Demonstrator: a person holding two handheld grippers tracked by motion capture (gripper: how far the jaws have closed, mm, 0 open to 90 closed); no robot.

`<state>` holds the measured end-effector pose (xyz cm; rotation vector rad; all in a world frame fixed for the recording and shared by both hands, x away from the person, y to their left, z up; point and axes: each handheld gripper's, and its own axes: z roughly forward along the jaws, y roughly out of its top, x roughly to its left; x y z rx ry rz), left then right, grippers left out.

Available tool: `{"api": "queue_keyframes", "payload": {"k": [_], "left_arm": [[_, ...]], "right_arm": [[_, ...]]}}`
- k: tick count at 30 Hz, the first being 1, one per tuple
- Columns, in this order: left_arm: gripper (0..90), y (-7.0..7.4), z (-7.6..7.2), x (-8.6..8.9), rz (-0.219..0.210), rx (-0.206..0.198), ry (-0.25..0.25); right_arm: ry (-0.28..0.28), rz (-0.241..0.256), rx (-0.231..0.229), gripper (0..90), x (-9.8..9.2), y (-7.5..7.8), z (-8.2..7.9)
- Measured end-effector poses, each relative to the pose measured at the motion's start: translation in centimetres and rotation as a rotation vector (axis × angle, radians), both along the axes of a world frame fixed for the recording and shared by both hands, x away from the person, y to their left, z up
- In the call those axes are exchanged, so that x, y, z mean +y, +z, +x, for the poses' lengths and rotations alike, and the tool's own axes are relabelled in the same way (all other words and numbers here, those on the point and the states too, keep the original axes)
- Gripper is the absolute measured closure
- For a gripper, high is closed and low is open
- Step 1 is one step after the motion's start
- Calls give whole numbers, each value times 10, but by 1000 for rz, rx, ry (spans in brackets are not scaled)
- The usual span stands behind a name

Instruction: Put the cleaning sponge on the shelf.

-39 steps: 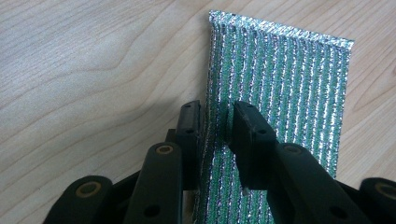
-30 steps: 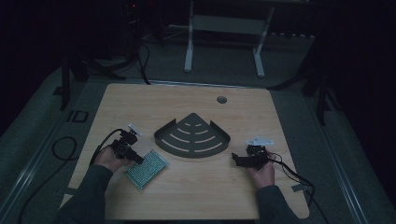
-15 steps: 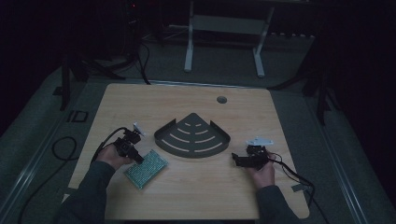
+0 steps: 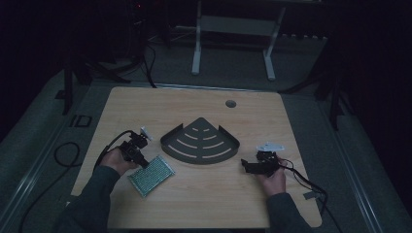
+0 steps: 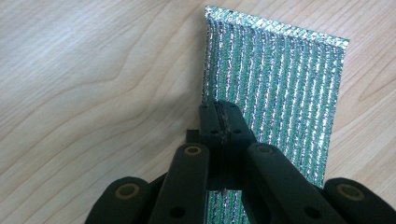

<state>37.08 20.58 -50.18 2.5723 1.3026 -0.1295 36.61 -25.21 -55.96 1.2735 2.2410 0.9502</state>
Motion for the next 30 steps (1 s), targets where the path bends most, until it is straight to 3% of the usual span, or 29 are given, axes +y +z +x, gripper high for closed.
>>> {"api": "queue_keyframes", "payload": {"k": [30], "left_arm": [[900, 43, 1, 13, -33, -78, 9]], "right_arm": [[0, 0, 0, 141, 0, 0, 0]]}}
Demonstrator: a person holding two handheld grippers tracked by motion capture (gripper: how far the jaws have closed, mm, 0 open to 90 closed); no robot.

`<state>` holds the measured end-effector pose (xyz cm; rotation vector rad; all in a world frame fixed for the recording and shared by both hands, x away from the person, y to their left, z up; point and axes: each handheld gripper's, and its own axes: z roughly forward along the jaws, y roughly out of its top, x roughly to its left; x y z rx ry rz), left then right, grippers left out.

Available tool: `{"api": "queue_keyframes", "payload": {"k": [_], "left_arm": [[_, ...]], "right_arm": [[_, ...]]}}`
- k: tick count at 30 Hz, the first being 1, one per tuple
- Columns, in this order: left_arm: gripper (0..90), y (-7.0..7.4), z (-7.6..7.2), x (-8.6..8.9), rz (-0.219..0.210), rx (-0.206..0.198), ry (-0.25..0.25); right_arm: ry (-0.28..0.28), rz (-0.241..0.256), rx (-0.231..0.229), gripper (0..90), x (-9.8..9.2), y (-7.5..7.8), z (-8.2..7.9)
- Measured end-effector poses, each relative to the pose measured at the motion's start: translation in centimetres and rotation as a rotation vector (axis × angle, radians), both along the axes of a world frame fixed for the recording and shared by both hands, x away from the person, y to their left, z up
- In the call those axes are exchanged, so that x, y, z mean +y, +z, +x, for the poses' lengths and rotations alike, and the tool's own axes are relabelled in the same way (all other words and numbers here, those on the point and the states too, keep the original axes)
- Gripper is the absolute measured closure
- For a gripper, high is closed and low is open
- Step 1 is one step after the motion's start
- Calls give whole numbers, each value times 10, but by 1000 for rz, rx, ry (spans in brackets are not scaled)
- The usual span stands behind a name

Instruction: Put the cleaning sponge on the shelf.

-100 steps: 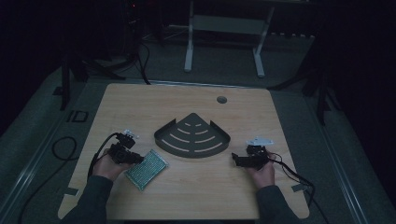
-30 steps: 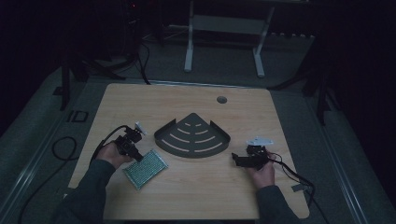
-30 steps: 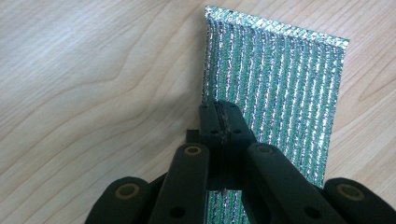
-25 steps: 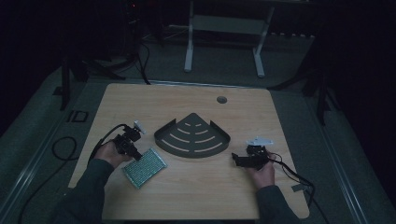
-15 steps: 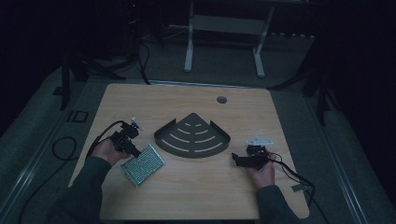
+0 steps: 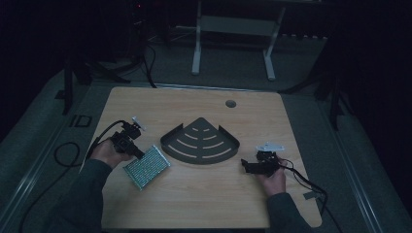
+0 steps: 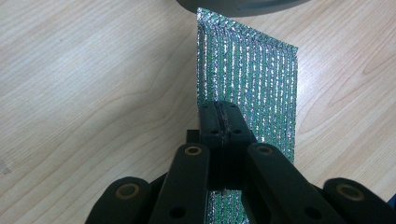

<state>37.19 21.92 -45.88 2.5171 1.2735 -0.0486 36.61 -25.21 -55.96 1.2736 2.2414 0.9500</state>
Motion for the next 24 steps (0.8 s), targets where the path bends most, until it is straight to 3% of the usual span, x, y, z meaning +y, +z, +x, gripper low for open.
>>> {"api": "queue_keyframes", "payload": {"k": [24], "left_arm": [[900, 27, 13, -8, -35, -43, -21]], "right_arm": [[-1, 0, 1, 141, 0, 0, 0]]}}
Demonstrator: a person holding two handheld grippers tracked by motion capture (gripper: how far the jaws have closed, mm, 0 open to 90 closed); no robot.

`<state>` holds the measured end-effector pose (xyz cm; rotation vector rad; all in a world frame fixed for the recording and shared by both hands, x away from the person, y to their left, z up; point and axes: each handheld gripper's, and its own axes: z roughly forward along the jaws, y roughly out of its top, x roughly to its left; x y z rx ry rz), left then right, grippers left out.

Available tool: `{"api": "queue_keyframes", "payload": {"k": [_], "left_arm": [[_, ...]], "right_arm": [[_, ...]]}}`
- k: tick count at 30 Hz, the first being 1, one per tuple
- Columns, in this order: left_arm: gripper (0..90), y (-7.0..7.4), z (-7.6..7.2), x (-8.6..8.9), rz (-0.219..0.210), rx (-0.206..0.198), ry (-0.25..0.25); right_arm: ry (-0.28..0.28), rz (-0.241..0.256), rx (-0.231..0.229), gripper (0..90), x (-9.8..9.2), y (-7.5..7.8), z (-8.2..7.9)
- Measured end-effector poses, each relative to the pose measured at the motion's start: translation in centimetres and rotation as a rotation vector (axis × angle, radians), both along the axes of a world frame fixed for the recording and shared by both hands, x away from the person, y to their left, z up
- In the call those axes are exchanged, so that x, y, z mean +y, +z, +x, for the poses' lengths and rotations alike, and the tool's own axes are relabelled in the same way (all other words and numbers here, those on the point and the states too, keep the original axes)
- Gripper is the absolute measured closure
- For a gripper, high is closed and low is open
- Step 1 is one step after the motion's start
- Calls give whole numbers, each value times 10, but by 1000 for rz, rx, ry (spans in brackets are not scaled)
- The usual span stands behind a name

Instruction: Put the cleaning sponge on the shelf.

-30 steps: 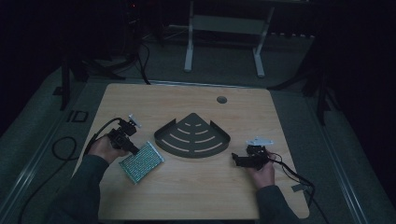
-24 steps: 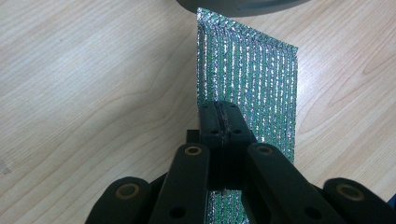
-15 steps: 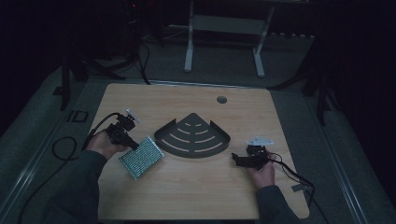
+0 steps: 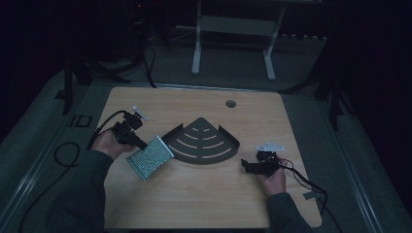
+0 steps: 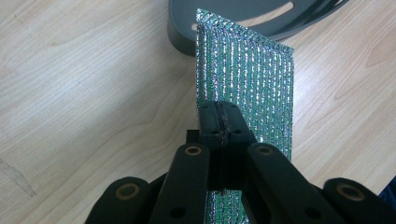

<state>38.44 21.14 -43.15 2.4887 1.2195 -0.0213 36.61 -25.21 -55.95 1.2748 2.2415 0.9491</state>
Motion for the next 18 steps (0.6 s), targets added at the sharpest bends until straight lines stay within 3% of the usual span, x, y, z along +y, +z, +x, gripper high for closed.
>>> {"api": "queue_keyframes", "payload": {"k": [7, 10, 18], "left_arm": [[900, 7, 5, -4, -3, -8, -6], [900, 9, 8, -4, -27, -7, -11], [899, 16, 13, -6, -25, -14, -13]], "right_arm": [[1, 0, 0, 141, 0, 0, 0], [0, 0, 0, 141, 0, 0, 0], [0, 0, 0, 141, 0, 0, 0]]}}
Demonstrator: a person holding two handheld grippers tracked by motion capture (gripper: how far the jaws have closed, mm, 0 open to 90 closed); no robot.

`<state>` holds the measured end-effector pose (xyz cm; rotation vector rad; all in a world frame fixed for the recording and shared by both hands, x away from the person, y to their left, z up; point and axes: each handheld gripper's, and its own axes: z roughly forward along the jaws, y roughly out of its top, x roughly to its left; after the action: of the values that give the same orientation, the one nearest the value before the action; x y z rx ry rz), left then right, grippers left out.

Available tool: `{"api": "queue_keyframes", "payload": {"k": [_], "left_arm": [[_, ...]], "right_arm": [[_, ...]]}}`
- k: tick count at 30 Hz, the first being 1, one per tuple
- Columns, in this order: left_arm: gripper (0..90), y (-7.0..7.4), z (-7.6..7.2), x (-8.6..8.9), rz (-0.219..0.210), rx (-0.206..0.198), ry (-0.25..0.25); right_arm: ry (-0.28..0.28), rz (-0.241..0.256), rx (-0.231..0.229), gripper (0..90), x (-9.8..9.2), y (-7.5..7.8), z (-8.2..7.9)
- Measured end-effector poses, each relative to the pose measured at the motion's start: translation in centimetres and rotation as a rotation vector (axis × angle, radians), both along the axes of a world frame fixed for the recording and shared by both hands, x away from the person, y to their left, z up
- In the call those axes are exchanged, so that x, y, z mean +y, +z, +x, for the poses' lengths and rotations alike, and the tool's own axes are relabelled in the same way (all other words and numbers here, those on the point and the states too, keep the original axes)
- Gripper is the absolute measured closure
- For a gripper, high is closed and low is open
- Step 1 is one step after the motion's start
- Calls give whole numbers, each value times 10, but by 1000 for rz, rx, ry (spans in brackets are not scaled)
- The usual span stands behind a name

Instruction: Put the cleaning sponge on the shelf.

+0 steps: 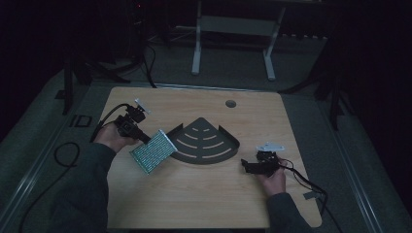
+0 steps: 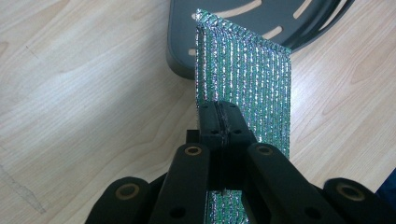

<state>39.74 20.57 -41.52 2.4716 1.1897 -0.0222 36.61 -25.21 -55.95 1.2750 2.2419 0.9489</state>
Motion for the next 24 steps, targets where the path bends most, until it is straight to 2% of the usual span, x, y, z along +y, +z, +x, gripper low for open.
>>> {"api": "queue_keyframes", "payload": {"k": [13, 15, 16, 24], "left_arm": [[899, 8, 9, -13, 1, -21, -9], [899, 8, 9, -13, 1, -21, -9], [899, 8, 10, -17, -13, -20, -14], [899, 11, 16, -22, -8, -23, -17]], "right_arm": [[0, 1, 0, 141, 0, 0, 0], [0, 1, -1, 141, 0, 0, 0], [0, 1, 0, 141, 0, 0, 0], [0, 0, -1, 141, 0, 0, 0]]}}
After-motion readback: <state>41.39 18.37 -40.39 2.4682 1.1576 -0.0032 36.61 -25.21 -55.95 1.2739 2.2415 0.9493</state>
